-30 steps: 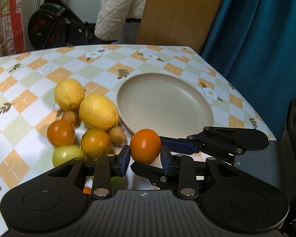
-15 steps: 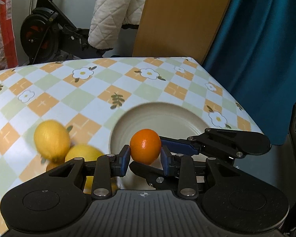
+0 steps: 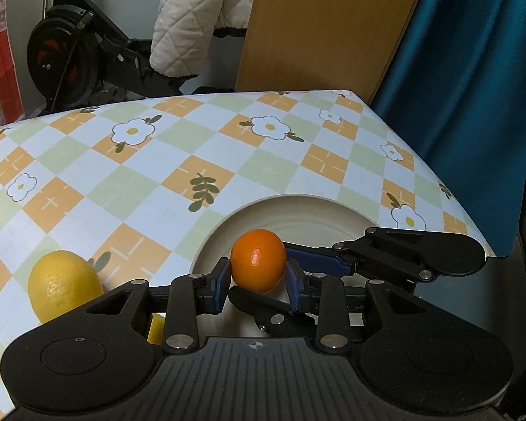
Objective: Organize fruits
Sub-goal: 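Carry the tangerine with the left gripper over the beige plate and lower it, then open the left gripper to release the tangerine and withdraw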
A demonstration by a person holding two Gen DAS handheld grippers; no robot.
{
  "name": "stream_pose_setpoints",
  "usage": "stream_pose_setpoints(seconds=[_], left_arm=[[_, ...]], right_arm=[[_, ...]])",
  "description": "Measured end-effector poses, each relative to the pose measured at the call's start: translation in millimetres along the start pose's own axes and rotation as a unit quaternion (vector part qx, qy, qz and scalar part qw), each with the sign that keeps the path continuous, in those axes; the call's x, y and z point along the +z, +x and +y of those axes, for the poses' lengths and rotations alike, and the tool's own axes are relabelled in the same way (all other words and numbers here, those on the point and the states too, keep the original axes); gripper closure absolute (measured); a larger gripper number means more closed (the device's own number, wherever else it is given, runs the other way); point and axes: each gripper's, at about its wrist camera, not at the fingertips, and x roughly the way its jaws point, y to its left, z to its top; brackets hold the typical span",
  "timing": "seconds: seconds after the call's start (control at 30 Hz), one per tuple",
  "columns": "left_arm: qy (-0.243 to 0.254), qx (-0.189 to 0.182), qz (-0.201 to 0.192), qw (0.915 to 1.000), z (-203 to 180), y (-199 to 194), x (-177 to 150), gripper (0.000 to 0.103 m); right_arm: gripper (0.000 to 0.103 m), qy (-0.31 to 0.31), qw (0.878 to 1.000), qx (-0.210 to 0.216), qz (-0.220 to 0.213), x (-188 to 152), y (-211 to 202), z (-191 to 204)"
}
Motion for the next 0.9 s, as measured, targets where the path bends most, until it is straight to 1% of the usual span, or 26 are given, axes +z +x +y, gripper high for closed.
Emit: stream_pose_setpoints(seconds=[0.37, 0.53, 0.63, 0.73, 0.77, 0.9], left_arm=[[0.004, 0.011, 0.014, 0.9998, -0.4, 14.1, 3.7, 0.067], [0.002, 0.012, 0.015, 0.9998, 1.0, 18.7, 3.7, 0.066], [0.003, 0.017, 0.014, 0.9997, 0.9, 19.5, 4.0, 0.062], [0.002, 0.021, 0.01, 0.9997, 0.4, 14.7, 4.2, 0.053], [0.002, 0.021, 0.007, 0.9998, 0.3, 11.4, 4.2, 0.05], [-0.002, 0.026, -0.005, 0.9996, 0.0, -4.3, 3.2, 0.046]], right_arm=[[0.065, 0.007, 1.0, -0.004, 0.026, 2.5, 13.9, -0.3], [0.065, 0.015, 0.999, -0.007, 0.031, 1.3, 16.0, -0.6], [0.064, 0.019, 0.999, -0.01, 0.033, 2.3, 15.8, -0.4], [0.06, 0.02, 0.999, -0.018, 0.035, 4.3, 13.4, 0.3], [0.057, 0.023, 0.999, -0.02, 0.035, 4.3, 11.6, 0.2], [0.052, 0.038, 0.998, -0.028, 0.033, 2.5, 2.3, -0.6]])
